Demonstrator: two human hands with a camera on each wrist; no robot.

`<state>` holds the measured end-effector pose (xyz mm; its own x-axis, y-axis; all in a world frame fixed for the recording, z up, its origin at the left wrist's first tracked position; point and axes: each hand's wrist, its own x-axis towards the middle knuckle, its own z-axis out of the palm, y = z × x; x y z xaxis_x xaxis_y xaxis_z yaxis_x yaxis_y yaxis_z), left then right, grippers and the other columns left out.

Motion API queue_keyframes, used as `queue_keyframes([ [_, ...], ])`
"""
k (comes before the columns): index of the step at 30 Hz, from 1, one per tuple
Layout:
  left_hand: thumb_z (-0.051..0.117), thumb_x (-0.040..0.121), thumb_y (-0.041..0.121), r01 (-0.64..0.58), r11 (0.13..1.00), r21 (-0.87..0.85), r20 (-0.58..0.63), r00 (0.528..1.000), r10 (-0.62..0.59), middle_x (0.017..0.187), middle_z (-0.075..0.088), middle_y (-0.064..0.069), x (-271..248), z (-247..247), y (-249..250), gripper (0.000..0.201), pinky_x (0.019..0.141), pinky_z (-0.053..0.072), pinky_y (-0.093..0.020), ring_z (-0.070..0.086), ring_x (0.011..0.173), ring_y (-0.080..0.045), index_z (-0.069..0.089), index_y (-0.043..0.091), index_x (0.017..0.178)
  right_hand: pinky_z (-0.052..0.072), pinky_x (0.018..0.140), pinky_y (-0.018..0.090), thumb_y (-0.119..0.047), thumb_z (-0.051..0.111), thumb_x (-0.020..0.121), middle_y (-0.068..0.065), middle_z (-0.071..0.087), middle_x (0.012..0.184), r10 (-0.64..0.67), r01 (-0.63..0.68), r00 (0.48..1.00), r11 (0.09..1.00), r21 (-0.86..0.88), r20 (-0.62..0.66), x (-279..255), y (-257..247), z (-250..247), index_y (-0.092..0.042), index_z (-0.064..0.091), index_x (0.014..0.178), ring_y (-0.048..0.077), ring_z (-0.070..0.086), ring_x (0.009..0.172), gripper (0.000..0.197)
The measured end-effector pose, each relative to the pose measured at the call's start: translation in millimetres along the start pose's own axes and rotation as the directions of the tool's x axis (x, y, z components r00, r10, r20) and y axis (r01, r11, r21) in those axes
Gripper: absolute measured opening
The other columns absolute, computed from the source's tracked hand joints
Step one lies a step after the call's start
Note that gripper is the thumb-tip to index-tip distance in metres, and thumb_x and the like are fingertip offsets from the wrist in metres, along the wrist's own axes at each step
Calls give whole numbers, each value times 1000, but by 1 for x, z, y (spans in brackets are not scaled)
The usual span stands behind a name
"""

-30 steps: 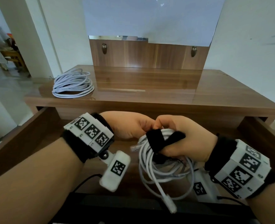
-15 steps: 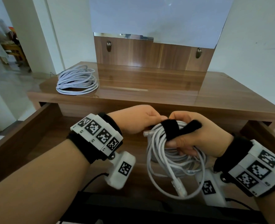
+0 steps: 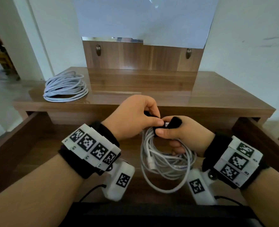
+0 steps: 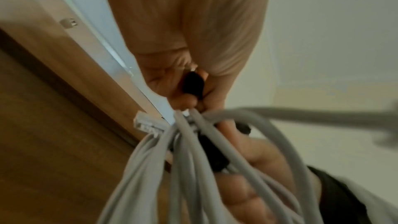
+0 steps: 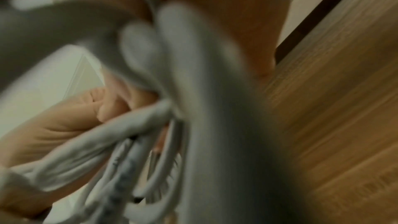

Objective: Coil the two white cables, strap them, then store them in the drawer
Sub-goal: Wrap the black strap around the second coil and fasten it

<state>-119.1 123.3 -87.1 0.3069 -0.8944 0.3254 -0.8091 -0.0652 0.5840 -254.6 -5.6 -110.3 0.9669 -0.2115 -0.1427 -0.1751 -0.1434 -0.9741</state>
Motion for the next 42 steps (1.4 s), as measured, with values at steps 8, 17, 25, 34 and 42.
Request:
queue_keyframes([
  [8,55,94,23,-83,941,-327,-33,997,77,83,74,-4,-5,11,5,24,79,55,-33,68,78,-16,77,15,98,34,38,24,-9,68,86,-3,44,47,-37,49,985,997,64,-171,1,4,-4,-3,60,92,12,37,38,11],
  [17,76,80,35,180,938,-296,59,984,-170,101,71,0,2,22,-9,26,94,53,-45,67,95,-16,67,21,100,36,41,26,-1,65,85,8,36,50,-41,51,995,993,109,-95,-1,0,-6,9,61,98,17,34,38,17],
  [25,62,78,56,265,878,-399,241,954,-178,100,69,-28,0,20,-12,54,97,45,-62,63,96,-48,72,8,101,47,47,33,2,67,72,12,50,51,-117,135,988,969,209,-96,-3,-5,-8,-4,64,76,24,46,42,7],
  [34,70,77,45,345,687,-640,239,938,-249,101,53,-42,0,16,-19,70,76,37,-48,46,83,-38,57,-12,116,52,86,40,-30,75,79,5,68,94,-530,370,763,828,-422,-371,-5,-4,-16,-22,74,94,20,64,92,17],
  [42,62,93,26,307,680,-666,195,951,-238,86,63,-32,2,22,-17,32,62,49,-28,61,65,-28,70,-2,107,46,51,22,-2,65,85,11,59,53,-527,357,770,823,-442,-359,-9,-10,-11,-10,69,84,13,52,45,9],
])
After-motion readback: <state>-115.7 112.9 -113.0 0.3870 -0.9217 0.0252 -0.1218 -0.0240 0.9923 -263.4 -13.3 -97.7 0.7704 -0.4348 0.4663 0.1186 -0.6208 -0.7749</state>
